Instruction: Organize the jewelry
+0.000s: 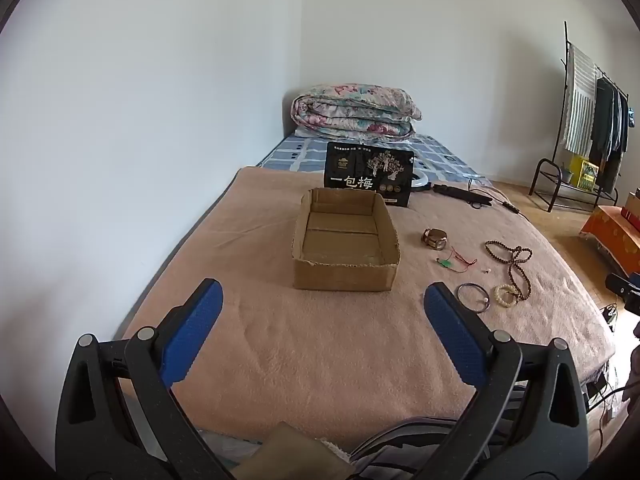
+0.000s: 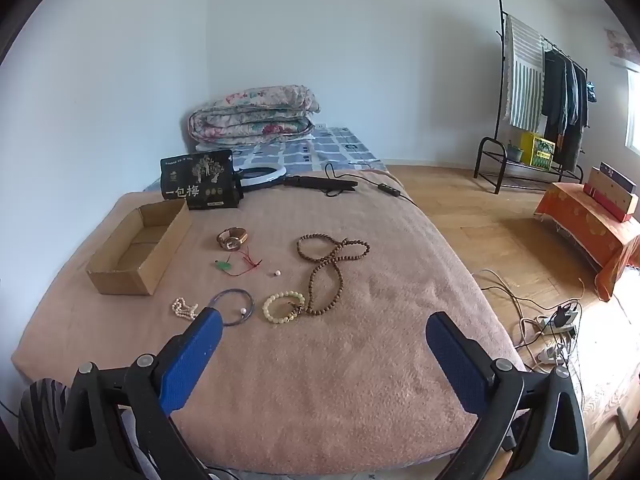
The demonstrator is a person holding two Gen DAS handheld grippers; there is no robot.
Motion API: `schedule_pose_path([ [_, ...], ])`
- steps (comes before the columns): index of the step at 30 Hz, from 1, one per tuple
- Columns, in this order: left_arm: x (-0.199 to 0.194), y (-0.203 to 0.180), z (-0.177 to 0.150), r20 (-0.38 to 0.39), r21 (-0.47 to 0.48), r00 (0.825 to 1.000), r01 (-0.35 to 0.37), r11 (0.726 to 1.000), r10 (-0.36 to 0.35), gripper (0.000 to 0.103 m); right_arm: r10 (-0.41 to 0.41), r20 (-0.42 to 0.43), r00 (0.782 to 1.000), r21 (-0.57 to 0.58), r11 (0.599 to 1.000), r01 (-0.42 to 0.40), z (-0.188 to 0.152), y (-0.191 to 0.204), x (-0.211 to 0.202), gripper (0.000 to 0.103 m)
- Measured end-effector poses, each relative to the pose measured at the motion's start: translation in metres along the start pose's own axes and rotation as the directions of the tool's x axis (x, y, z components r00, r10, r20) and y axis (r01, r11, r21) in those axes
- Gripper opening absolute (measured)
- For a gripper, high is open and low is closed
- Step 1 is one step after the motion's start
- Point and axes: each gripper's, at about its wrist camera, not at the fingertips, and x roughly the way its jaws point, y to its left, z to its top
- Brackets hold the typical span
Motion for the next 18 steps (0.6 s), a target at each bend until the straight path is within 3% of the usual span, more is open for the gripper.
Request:
schedule_pose_path([
  [18,0.0000,0.0007,0.0037,0.004,-0.024,1.000,0.014,1.000,-0.014,0.102,-0.003,0.000,1.000,-0.007,1.000,0.003,-0.0007,0.0042,-0.0019,0.103],
])
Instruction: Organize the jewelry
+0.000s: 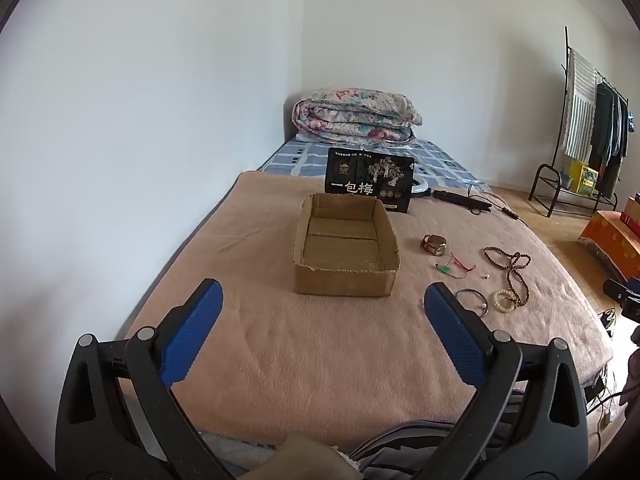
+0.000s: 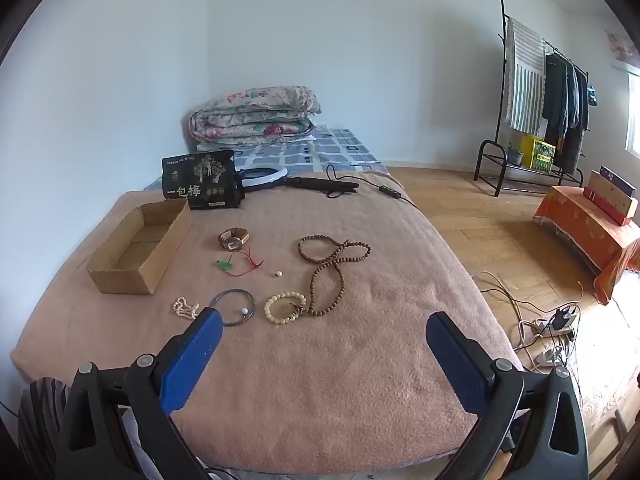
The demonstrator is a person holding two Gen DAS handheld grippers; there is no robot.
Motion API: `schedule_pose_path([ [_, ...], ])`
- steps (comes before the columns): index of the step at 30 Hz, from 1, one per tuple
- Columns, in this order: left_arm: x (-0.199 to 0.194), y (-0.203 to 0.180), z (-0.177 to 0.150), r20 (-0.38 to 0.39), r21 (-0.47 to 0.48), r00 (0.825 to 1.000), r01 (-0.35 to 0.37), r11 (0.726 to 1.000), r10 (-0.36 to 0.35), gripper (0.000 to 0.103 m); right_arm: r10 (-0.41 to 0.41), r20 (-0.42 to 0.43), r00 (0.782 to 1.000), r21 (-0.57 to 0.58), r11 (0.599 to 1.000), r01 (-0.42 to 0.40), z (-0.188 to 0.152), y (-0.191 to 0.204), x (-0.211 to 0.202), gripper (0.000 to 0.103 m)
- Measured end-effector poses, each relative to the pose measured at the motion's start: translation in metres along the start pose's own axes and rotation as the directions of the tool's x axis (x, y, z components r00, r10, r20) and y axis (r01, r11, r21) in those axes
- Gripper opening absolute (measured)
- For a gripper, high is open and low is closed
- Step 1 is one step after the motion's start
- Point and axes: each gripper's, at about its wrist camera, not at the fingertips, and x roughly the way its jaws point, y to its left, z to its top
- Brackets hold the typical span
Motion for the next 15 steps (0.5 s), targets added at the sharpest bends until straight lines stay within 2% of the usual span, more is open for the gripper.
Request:
schedule_pose_path([
  [15,-0.007,0.001,0.014,0.010,0.001,1.000,0.002,1.000,-0.002,0.102,-0.001,0.003,1.000,-0.003,1.000,0.001,0.003,0.001,-0.003,0.103],
])
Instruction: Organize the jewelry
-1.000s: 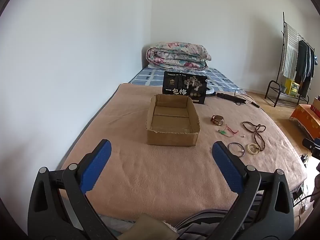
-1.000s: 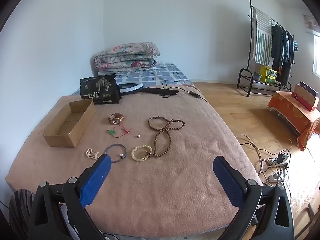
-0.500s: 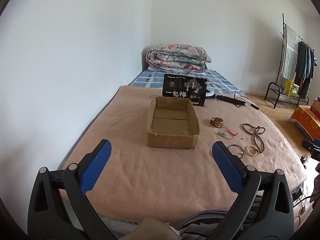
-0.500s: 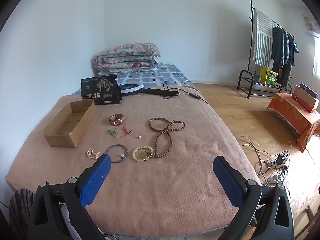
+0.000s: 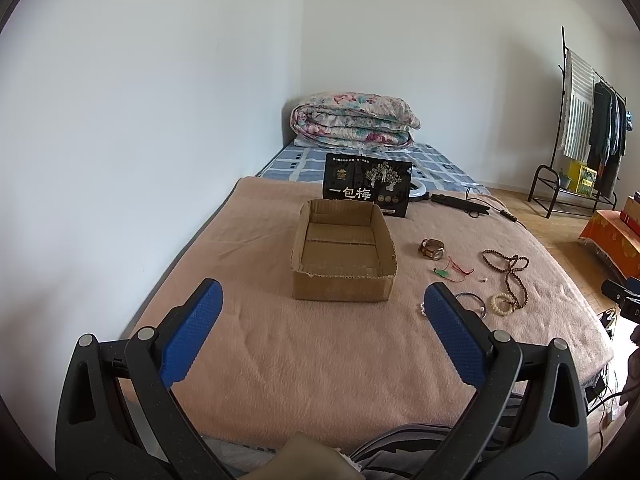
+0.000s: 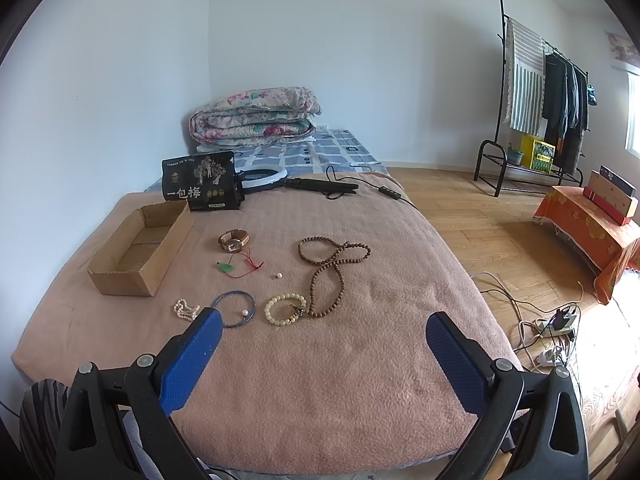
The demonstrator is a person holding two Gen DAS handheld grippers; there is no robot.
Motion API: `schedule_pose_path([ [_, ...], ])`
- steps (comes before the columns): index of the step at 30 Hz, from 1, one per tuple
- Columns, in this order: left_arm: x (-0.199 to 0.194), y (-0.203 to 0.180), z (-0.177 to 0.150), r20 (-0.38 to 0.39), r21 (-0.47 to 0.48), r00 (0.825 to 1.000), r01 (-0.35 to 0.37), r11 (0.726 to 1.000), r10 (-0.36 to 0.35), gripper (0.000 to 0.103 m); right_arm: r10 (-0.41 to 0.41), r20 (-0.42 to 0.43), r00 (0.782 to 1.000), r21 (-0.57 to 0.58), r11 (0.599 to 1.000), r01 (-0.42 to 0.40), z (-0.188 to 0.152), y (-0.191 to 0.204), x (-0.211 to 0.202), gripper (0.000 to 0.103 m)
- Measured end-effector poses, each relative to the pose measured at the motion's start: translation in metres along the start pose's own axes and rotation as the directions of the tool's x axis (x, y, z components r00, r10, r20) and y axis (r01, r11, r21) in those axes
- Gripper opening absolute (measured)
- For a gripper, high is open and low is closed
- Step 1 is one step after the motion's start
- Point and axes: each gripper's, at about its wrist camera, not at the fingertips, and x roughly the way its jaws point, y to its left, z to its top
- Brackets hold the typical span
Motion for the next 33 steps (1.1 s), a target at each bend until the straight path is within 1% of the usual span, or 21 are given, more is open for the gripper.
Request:
schedule_pose_path([
  [17,-0.004,-0.001,0.001,0.008,0.004,1.000,-0.001,1.000,0.001,0.102,0.003,-0.002,1.000,-0.005,1.000,-0.003,0.004,0.000,-0.002,0.103],
  [18,-0.008,-0.001,0.011,0.009,0.004,1.000,-0.001,1.000,0.001,0.102,0.003,-0.003,1.000,-0.005,1.000,-0.003,0.004,0.000,-0.002,0.103],
  [24,-0.010,-0.001,0.015,0.009,0.003,1.000,0.000,1.000,0.000,0.102,0.007,-0.005,1.000,-0.006,1.000,-0.007,0.004,0.001,-0.002,0.103],
  [26,-0.008,-0.001,0.011,0.011,0.004,1.000,-0.001,1.000,0.001,0.102,0.008,-0.005,1.000,-0.005,1.000,-0.008,0.004,0.002,-0.001,0.103],
  [27,-0.010,-0.002,0.014,0.012,0.005,1.000,-0.001,1.000,0.001,0.102,0.008,-0.005,1.000,-0.005,1.000,-0.008,0.004,0.002,-0.001,0.103],
  [33,-0.009,-0.002,0.012,0.012,0.004,1.000,-0.001,1.000,0.001,0.102,0.007,-0.006,1.000,-0.006,1.000,-0.007,0.003,0.002,-0.001,0.103],
])
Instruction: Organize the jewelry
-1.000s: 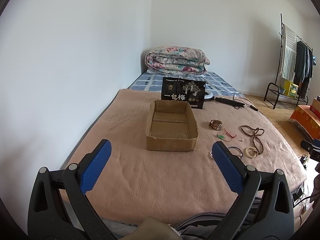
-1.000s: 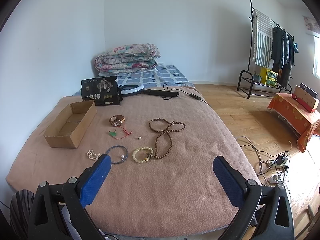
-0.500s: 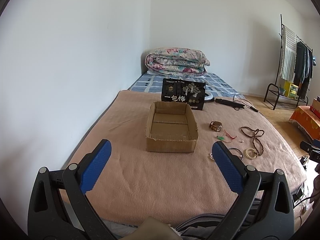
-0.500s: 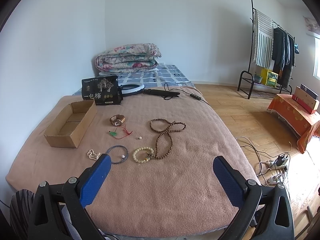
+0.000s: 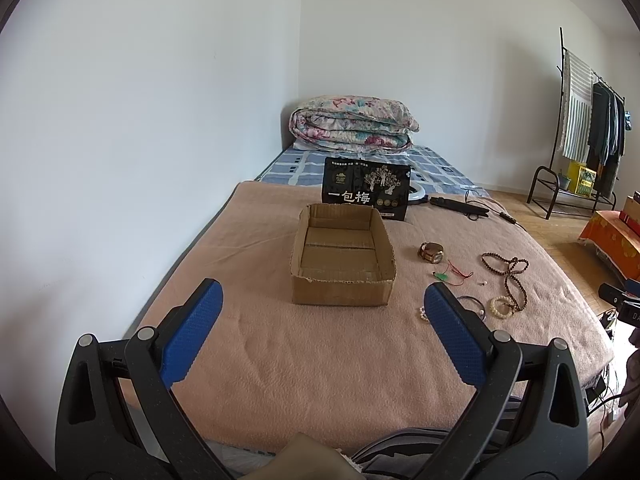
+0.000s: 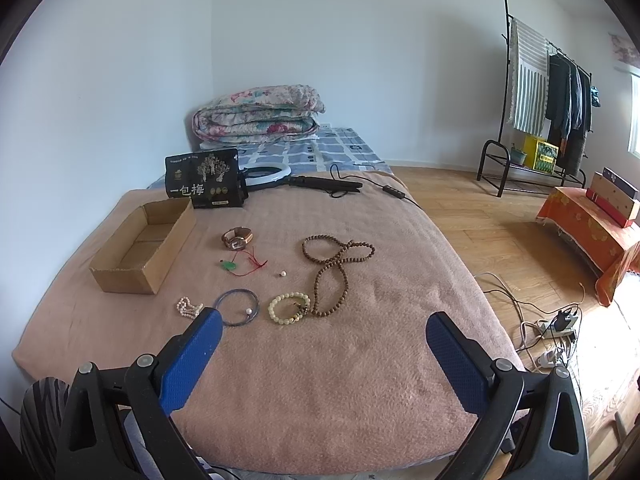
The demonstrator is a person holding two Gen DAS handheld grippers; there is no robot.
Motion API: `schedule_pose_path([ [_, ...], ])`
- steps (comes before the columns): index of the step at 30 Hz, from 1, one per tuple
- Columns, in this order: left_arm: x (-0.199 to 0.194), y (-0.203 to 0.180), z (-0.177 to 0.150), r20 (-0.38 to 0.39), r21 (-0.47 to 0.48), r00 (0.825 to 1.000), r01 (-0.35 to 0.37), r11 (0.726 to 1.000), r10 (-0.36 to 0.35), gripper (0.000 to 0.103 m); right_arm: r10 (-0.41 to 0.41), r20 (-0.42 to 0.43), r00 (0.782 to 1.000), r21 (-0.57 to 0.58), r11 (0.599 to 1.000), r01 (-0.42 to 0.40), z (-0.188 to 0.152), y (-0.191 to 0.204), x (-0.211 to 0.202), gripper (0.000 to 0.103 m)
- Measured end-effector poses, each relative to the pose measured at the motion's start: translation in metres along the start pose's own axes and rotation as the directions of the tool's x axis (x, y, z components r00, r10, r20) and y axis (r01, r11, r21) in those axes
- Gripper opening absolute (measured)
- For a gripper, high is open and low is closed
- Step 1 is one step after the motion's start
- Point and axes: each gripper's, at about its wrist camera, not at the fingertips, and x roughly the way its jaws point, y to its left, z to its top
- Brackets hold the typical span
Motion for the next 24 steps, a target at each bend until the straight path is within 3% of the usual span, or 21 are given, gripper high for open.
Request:
schedule_pose_path([
  [24,-0.0010,-0.0003,-0.0022,0.004,0.001,1.000,-0.001,1.000,0.001,0.102,0.000,-0.017,1.000,0.005,1.000,0.000,-0.0068,-0.0030,0.0076,0.103],
])
